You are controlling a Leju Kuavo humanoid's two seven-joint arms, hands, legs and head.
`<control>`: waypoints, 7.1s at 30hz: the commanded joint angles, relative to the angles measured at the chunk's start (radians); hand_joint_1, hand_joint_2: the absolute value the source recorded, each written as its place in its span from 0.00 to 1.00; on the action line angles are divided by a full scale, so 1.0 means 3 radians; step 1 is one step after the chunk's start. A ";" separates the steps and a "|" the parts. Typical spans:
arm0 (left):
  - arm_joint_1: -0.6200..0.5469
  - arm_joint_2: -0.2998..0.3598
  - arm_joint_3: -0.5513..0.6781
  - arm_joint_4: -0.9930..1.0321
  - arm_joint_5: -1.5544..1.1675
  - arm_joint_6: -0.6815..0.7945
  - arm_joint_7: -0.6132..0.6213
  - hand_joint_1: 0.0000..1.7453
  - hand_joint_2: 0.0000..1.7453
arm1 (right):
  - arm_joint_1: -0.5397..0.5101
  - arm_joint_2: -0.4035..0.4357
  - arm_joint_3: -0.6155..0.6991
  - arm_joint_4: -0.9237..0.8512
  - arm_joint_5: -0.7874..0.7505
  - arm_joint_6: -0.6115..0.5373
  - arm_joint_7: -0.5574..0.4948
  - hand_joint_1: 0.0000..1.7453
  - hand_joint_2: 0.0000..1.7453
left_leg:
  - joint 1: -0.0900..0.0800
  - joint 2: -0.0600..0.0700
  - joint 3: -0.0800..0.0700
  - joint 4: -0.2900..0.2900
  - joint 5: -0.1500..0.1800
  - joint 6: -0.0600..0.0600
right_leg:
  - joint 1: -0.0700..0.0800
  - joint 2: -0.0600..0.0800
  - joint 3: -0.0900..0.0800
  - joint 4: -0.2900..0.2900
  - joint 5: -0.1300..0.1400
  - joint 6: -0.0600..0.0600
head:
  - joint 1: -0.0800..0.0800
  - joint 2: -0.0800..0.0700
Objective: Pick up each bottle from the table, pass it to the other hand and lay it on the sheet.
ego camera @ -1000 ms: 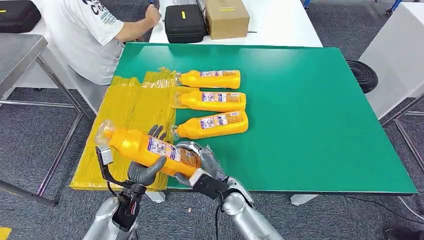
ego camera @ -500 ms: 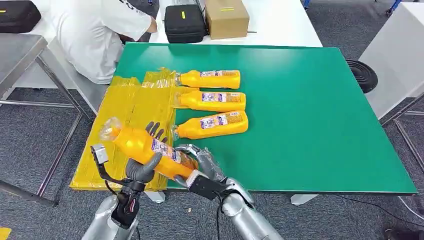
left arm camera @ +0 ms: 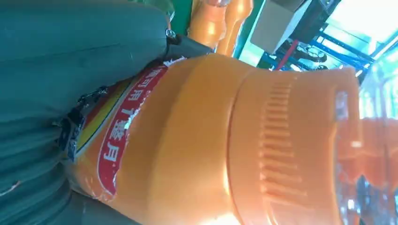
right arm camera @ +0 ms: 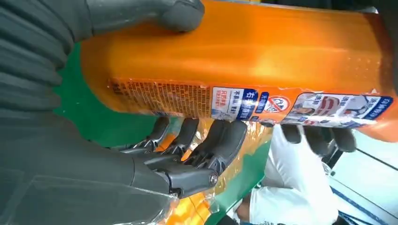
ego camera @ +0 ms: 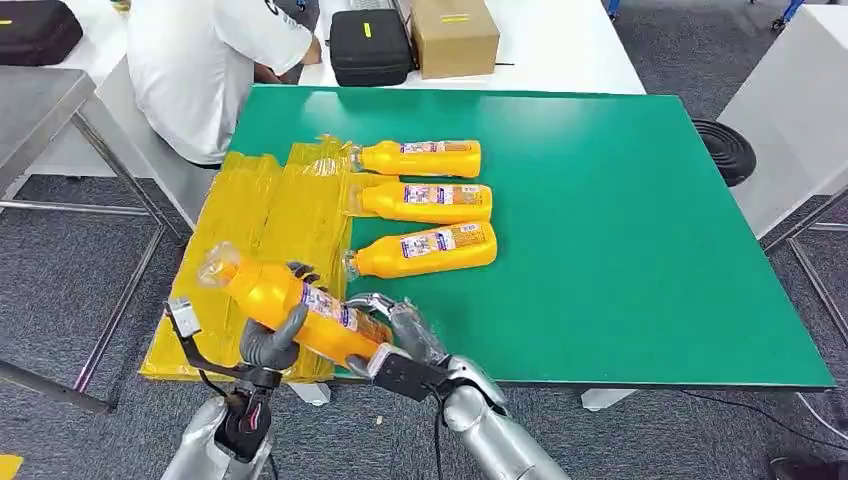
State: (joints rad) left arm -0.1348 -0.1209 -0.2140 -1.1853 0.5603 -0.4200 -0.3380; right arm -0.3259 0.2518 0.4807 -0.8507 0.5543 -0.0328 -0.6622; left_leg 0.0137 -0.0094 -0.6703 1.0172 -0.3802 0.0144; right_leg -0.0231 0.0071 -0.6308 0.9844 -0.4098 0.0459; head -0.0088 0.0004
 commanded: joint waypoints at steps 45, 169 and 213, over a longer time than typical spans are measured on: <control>-0.2171 0.2103 -0.0545 0.0670 -0.4065 0.0302 0.0185 1.00 1.00 | 0.0847 -0.0367 -0.0826 -0.1787 -0.0714 -0.0035 -0.0120 0.00 1.00 | 0.0011 -0.0016 0.0007 0.0007 0.0001 -0.0006 | 0.0012 -0.0022 0.0008 0.0009 -0.0008 -0.0013 | 0.0000 0.0000; -0.2454 0.1343 -0.2039 0.1895 -0.4444 0.0176 0.0344 0.00 1.00 | 0.0741 -0.0420 -0.0797 -0.1424 -0.0806 -0.0182 -0.0120 0.00 1.00 | 0.0006 0.0005 0.0012 -0.0001 0.0004 -0.0010 | 0.0009 0.0004 0.0010 0.0001 0.0005 -0.0016 | 0.0000 0.0000; -0.1938 0.1508 -0.1514 0.1160 -0.2871 0.0590 -0.0683 0.00 1.00 | 0.0843 -0.0329 -0.0909 -0.1463 -0.0733 -0.0082 -0.0120 0.00 1.00 | 0.0007 -0.0009 0.0027 -0.0011 0.0005 -0.0008 | 0.0007 -0.0011 0.0026 -0.0008 -0.0001 -0.0018 | 0.0001 0.0000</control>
State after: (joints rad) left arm -0.8466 0.5248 -0.8906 -0.9426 -0.2739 -0.3320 -0.4933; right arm -0.0693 0.1320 0.2541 -1.3291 0.3030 -0.0809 -0.6973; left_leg 0.0165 -0.0083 -0.6707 1.0172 -0.3777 0.0109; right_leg -0.0207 0.0092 -0.6326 0.9852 -0.4075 0.0419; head -0.0084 0.0004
